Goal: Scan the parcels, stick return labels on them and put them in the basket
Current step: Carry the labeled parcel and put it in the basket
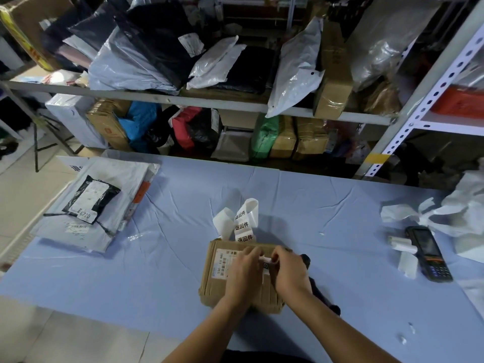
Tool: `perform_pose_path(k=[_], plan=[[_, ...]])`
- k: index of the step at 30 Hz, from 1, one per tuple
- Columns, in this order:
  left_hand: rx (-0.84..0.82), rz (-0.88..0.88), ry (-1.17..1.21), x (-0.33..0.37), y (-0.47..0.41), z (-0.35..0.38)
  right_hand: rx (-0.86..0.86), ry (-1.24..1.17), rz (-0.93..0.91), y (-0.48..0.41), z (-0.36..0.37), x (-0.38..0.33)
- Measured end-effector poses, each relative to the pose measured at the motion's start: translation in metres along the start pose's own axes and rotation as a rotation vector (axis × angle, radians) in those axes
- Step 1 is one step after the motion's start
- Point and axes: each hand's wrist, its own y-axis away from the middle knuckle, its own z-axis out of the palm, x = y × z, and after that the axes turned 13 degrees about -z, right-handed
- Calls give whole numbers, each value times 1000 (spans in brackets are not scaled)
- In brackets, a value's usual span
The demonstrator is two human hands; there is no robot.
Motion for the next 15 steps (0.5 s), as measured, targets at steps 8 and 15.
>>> perform_pose_path(k=[8,15], plan=[[60,-120,-252,-9,-1,-3,-56,-71,22,1,-2,19],[206,-502,-339,-31,1,-25,19,-356,168,18,6,28]])
